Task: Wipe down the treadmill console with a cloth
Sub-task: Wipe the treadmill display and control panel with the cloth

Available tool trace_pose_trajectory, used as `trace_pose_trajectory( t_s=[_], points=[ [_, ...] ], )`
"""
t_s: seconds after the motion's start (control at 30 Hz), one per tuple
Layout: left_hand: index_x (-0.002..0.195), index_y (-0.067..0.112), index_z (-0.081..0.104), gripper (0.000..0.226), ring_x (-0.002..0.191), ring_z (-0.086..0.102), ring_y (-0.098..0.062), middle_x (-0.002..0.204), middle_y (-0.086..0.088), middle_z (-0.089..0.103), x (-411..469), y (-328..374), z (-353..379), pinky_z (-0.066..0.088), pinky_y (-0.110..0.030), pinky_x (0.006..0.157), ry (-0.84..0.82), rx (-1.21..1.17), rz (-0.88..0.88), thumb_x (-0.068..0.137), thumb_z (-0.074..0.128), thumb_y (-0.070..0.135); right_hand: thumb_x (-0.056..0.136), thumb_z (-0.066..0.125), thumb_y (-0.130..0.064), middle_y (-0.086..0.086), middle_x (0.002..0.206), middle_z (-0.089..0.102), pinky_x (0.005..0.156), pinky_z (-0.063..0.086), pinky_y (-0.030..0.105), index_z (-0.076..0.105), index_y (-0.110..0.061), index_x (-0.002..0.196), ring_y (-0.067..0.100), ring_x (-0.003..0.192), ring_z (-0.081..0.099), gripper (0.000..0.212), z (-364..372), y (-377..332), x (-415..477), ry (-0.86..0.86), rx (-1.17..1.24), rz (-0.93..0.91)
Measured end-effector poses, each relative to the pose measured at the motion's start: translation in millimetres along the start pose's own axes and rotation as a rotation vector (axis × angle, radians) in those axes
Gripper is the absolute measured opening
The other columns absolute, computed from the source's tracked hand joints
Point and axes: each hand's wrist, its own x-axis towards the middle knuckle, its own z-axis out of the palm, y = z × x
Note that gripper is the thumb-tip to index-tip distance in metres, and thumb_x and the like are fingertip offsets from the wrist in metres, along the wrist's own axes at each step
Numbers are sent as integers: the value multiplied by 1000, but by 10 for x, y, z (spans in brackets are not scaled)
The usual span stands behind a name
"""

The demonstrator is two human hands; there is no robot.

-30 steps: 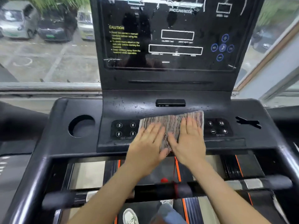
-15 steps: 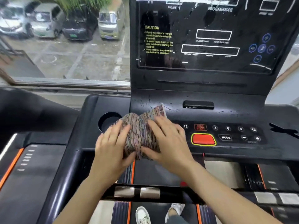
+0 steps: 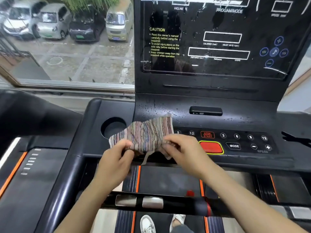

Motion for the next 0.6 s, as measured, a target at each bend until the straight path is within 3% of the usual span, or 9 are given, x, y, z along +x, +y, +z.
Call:
trace_pose_trajectory(
  t_s=[0.07,0.13,0.23,0.3,0.37,0.43,0.5,0.6],
  points=[
    [79,18,59,20,60,60,-16,67,-1,62,94,168,-99,50,-29,58,-65,-142,-92,93,45,16,90,66,-28,-14,69,63,69,47,30,66,-23,77,4,66,55,14,-208,-50,221,-138,154,144],
    [84,16,66,20,58,62,-8,68,2,67,193,297,-252,48,-24,55,-198,-192,-136,96,51,20,84,73,-33,-9,70,65,66,45,24,73,-15,85,3,63,55,18,-463,-16,457,-392,305,255],
    [86,21,74,4,74,68,-8,81,3,74,368,285,-453,53,-28,75,-224,-116,-93,85,70,19,77,79,-28,0,70,59,65,40,22,76,-17,91,5,63,50,18,-763,32,763,-618,142,236],
    [81,25,75,8,75,67,-7,80,5,75,475,342,-556,53,-31,82,-58,-134,-64,84,72,18,81,77,-17,0,67,56,63,39,22,76,-18,84,5,61,46,3,-870,-7,935,-479,48,166],
    [76,31,74,15,72,65,-3,77,11,74,575,508,-627,50,-28,78,71,-194,5,88,68,23,86,71,-12,-1,70,61,60,43,24,74,-19,80,6,62,49,10,-960,-122,1073,-212,116,155],
    [71,36,73,22,70,63,1,74,16,72,637,764,-688,48,-22,71,154,-226,65,90,64,30,91,63,-9,-2,77,62,60,49,26,69,-19,83,8,70,54,15,-1066,-278,1141,-68,254,180],
    [69,37,74,24,68,62,4,74,17,72,678,1023,-725,46,-16,66,176,-235,116,90,63,35,89,66,-13,-1,92,63,76,52,31,64,-17,95,13,84,59,8,-1120,-419,1149,-80,286,107],
    [76,20,77,24,70,62,-3,78,5,74,704,1343,-700,45,-23,69,61,-211,176,89,63,36,75,78,-36,-1,105,57,88,44,24,60,-23,110,10,98,55,42,-967,-606,1090,-131,-48,-100]
  ],
)
